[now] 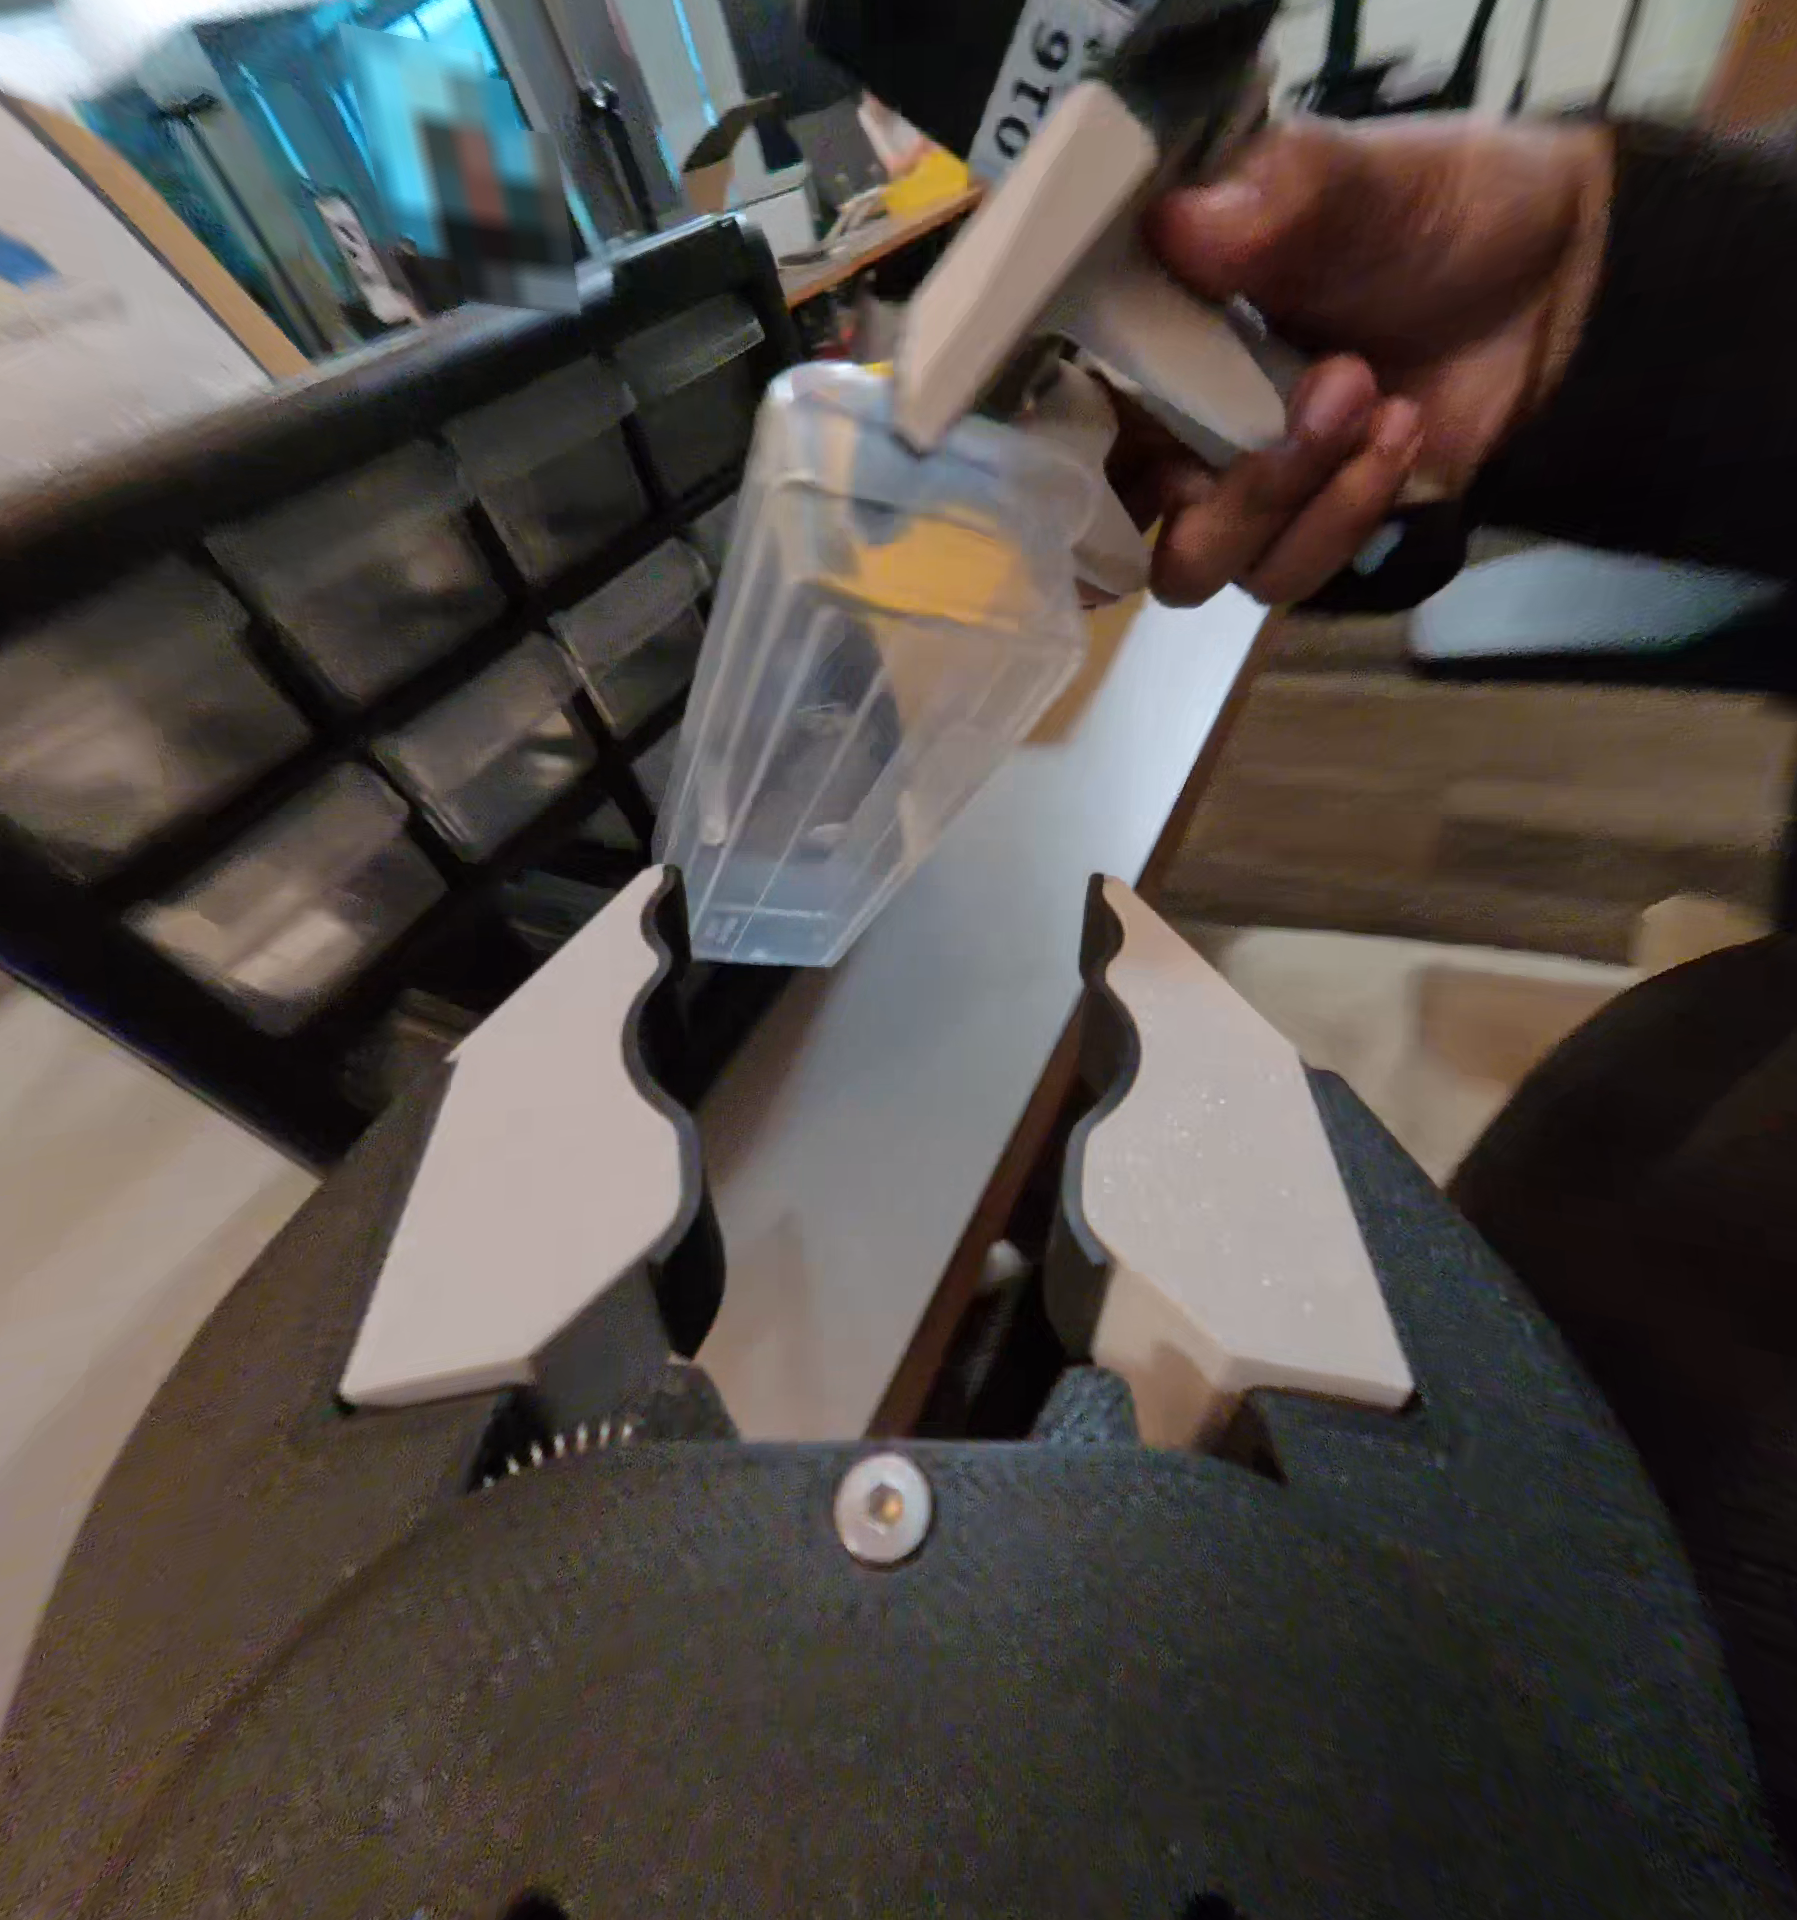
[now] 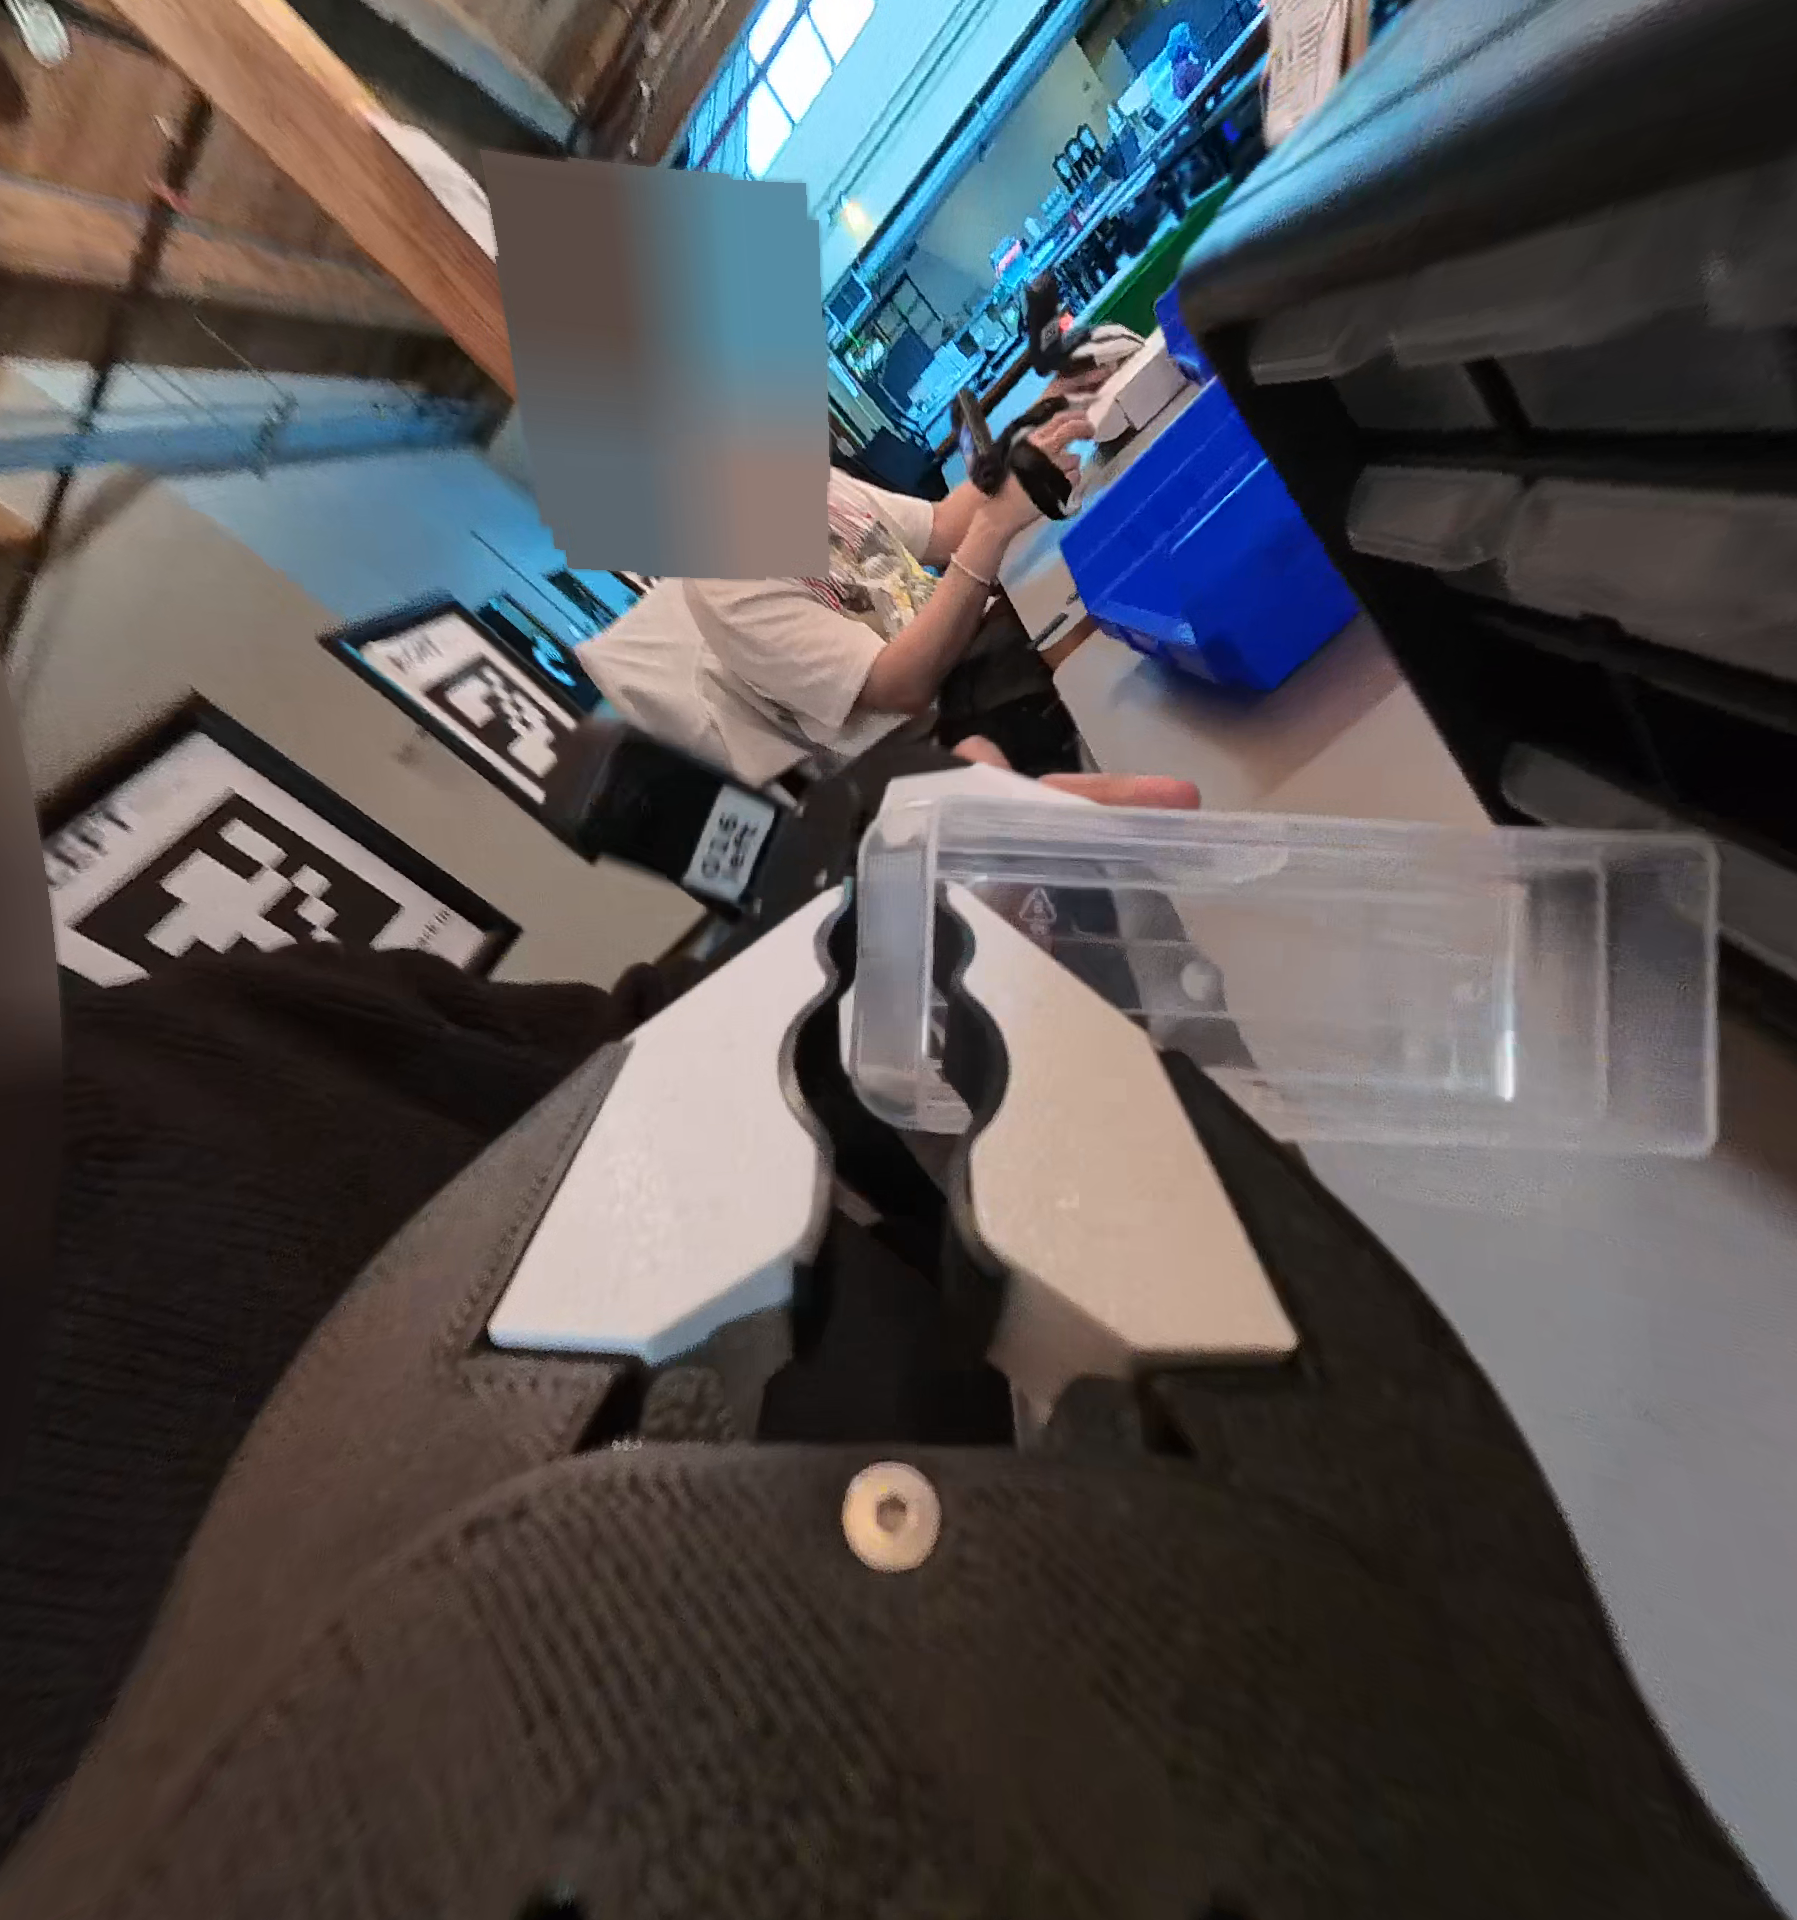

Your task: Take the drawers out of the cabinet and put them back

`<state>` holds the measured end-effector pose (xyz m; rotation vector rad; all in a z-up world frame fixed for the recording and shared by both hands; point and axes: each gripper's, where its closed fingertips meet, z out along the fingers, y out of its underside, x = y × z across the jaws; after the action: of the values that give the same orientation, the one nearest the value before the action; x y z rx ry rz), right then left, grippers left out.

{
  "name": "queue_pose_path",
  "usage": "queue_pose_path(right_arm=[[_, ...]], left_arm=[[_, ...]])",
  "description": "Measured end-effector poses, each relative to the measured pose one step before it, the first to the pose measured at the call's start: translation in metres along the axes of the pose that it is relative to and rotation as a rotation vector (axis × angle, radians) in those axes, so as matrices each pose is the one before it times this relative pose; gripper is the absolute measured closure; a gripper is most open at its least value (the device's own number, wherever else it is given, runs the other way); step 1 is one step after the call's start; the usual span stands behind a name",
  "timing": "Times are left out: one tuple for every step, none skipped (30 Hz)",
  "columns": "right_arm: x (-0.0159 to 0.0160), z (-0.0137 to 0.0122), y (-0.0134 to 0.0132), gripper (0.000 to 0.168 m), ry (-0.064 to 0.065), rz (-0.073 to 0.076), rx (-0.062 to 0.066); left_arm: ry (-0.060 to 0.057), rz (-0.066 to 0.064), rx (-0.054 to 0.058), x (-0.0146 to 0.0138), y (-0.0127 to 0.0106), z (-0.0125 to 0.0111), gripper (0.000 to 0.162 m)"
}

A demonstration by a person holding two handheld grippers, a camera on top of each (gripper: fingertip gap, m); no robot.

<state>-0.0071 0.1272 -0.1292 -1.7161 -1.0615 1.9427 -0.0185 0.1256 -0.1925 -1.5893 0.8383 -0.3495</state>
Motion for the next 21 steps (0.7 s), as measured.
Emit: queue_pose_path(right_arm=[[-0.00288, -0.00191, 0.00353, 0.156, 0.0105, -0.0355, -0.0318], [-0.00388, -0.00071, 0.00552, 0.156, 0.0069, -0.0425, -0.038], [-0.00456, 0.0004, 0.00674, 0.156, 0.0059, -0.0499, -0.0407], [-0.00398, 0.00204, 0.00826, 0.157, 0.01, -0.047, -0.0498], [-0.00317, 0.00354, 0.00861, 0.157, 0.0145, -0.0516, -0.0537], [-0.00348, 0.00493, 0.00903, 0.156, 0.0137, -0.0613, -0.06], [-0.00296, 0.00619, 0.00976, 0.156, 0.0163, -0.064, -0.07], [-0.00005, 0.00677, 0.00955, 0.156, 0.0325, -0.0589, -0.0765], [0.00213, 0.00679, 0.00918, 0.156, 0.0462, -0.0649, -0.0804], [0.00206, 0.00689, 0.00933, 0.156, 0.0466, -0.0792, -0.0837], [0.00236, 0.00673, 0.00871, 0.156, 0.0461, -0.0776, -0.0839], [0.00313, 0.00642, 0.00744, 0.156, 0.0461, -0.067, -0.0782], [0.00311, 0.00575, 0.00493, 0.156, 0.0383, -0.0523, -0.06], [0.00132, 0.00485, 0.00131, 0.156, 0.0162, -0.032, -0.0309], [0.00008, 0.00389, -0.00191, 0.156, -0.0041, -0.0111, -0.0036], [0.00036, 0.00303, -0.00279, 0.156, -0.0126, 0.0066, 0.0085], [0.00149, 0.00248, -0.00134, 0.156, -0.0114, 0.0124, 0.005], [0.00309, 0.00179, 0.00041, 0.156, -0.0019, 0.0092, -0.0018], [0.0044, 0.00115, 0.00126, 0.156, 0.009, 0.0052, -0.0052], [0.00493, 0.00057, 0.00131, 0.156, 0.0147, 0.0028, -0.0056], [0.00364, 0.00046, 0.00066, 0.156, 0.0087, -0.0009, -0.0033]], left_arm=[[0.0376, -0.0808, 0.0215, -0.00088, -0.00122, -0.00245, 0.086], [0.033, -0.0827, 0.0295, -0.00259, -0.00209, -0.00321, 0.086], [0.0237, -0.0866, 0.0278, -0.00495, -0.00187, -0.00358, 0.087], [0.0138, -0.0839, 0.0306, -0.00687, -0.00247, -0.00371, 0.091], [0.0, -0.0796, 0.0275, -0.00896, -0.00187, -0.00343, 0.093], [-0.023, -0.0745, 0.0156, -0.01233, -0.00022, -0.00243, 0.094], [-0.0297, -0.0645, 0.0059, -0.01267, 0.0012, -0.00156, 0.096], [-0.0185, -0.0518, -0.0004, -0.00978, 0.00224, -0.00062, 0.096], [-0.0175, -0.0434, -0.0035, -0.00838, 0.00261, 0.00001, 0.097], [-0.0132, -0.0356, -0.0048, -0.00639, 0.0026, 0.00046, 0.097], [-0.007, -0.0276, -0.0042, -0.00442, 0.0023, 0.00074, 0.097], [-0.0081, -0.0218, -0.0053, -0.00374, 0.00205, 0.00084, 0.098], [-0.0075, -0.0139, -0.0065, -0.00295, 0.0017, 0.00056, 0.098], [-0.0056, -0.0052, -0.0052, -0.00219, 0.00134, 0.00046, 0.099], [-0.0073, 0.0, -0.0043, -0.00219, 0.00112, 0.00024, 0.099], [-0.0031, 0.0033, -0.0033, -0.00138, 0.00104, 0.00013, 0.099], [0.002, 0.0047, -0.0012, -0.00046, 0.00073, -0.00004, 0.099], [0.004, 0.0033, 0.0016, -0.00009, 0.00018, -0.00023, 0.099], [0.0017, 0.0012, 0.0053, -0.0002, -0.00061, -0.00022, 0.099], [-0.0008, 0.0, 0.0053, -0.00078, -0.00078, -0.00027, 0.099], [0.0014, 0.0004, 0.0032, -0.00049, -0.0005, -0.00027, 0.1]])
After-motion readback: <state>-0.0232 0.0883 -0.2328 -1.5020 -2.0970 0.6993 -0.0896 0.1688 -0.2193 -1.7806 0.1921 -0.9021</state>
